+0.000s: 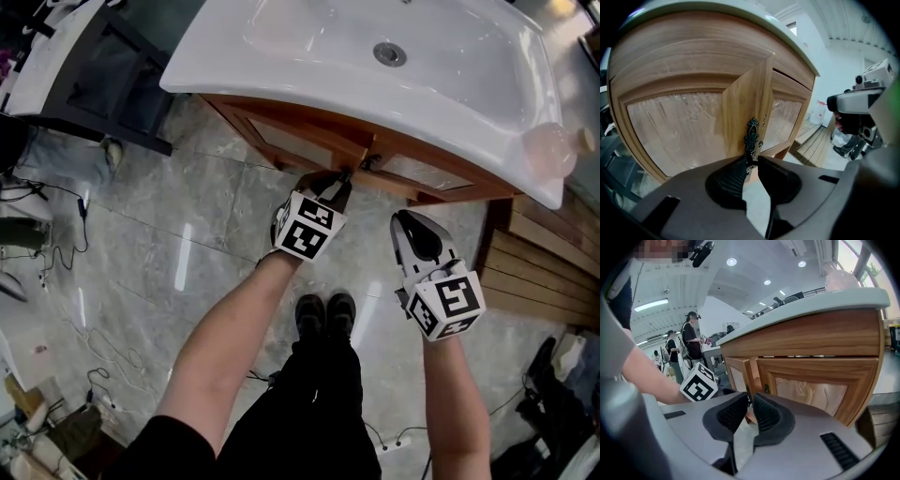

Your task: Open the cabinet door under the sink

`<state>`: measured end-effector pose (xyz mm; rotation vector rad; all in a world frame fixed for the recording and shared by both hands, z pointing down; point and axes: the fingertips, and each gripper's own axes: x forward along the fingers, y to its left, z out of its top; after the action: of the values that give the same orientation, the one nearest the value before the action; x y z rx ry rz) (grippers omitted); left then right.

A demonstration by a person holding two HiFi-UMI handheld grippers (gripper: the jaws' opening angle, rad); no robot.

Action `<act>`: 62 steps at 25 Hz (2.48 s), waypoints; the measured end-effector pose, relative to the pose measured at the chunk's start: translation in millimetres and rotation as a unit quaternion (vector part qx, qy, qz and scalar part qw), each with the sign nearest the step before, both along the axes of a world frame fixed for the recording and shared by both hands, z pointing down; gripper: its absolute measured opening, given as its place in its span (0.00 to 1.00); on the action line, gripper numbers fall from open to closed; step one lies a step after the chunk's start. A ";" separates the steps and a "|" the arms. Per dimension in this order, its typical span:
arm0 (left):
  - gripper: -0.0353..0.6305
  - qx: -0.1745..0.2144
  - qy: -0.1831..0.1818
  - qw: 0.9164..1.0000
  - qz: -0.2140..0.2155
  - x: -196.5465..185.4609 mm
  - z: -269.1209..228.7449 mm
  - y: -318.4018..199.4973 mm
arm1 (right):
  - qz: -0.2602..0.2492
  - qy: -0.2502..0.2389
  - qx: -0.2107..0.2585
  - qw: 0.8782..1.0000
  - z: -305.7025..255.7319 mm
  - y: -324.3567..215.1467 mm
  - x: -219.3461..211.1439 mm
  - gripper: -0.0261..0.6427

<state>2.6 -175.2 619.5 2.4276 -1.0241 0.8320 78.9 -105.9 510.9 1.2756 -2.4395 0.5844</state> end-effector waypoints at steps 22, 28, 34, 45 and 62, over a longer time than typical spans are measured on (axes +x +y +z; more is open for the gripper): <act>0.27 0.016 0.019 1.000 -0.018 17.3 16.2 -28.6 | -0.040 -0.034 -0.014 0.999 37.7 -28.4 2.3 0.16; 0.19 0.020 0.020 0.999 -0.042 19.0 15.2 -37.4 | -0.044 -0.034 -0.009 0.998 37.8 -32.0 11.8 0.15; 0.19 0.020 0.002 0.999 -0.028 20.7 14.7 -36.6 | -0.041 -0.033 -0.005 0.999 28.2 -40.3 13.9 0.15; 0.18 0.003 0.003 0.999 0.033 14.1 13.7 -15.0 | -0.086 -0.020 0.017 0.996 11.3 -66.6 -25.9 0.19; 0.18 0.004 0.008 0.997 0.080 3.7 12.0 6.3 | -0.124 -0.027 0.025 0.992 11.0 -81.9 -69.6 0.23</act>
<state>6.3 -168.8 631.4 2.5440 -0.8362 0.8589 9.4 -187.9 521.9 0.9648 -2.6181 0.4989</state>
